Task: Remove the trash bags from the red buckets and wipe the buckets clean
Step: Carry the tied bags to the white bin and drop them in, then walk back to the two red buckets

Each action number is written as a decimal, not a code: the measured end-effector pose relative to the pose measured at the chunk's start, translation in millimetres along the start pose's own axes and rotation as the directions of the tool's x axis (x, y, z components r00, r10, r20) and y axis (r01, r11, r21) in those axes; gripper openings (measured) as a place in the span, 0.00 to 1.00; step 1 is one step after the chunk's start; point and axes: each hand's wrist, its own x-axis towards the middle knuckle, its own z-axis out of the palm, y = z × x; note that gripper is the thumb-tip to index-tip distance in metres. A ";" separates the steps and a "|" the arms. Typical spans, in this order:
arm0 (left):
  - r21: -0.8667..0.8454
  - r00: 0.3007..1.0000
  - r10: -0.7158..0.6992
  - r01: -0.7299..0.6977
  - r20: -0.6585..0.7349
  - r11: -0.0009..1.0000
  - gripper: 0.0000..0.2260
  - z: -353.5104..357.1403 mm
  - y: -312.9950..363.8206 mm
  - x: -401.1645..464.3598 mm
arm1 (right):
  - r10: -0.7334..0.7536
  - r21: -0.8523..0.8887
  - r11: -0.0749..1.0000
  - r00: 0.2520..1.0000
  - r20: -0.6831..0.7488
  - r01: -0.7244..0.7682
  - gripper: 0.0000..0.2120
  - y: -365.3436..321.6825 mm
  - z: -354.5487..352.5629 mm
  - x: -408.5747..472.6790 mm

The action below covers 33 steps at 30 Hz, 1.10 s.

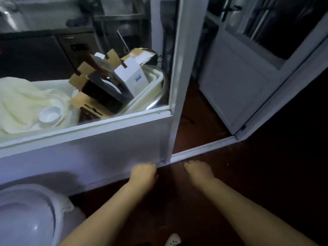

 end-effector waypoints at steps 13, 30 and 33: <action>0.220 0.834 0.548 -0.523 -0.068 0.823 0.06 -90.8 270.6 147.6 | 0.492 0.123 0.866 0.870 -0.027 -0.485 0.12 272.7 -4.2 -88.5; 0.316 0.444 0.890 -0.863 0.106 0.394 0.12 -162.2 583.1 395.6 | 0.884 0.283 0.388 0.441 0.156 -0.877 0.14 563.6 -26.5 -114.1; 0.287 0.373 0.917 -0.902 0.144 0.322 0.11 -164.9 650.5 412.8 | 0.906 0.285 0.316 0.377 0.193 -0.905 0.13 612.5 -16.6 -126.3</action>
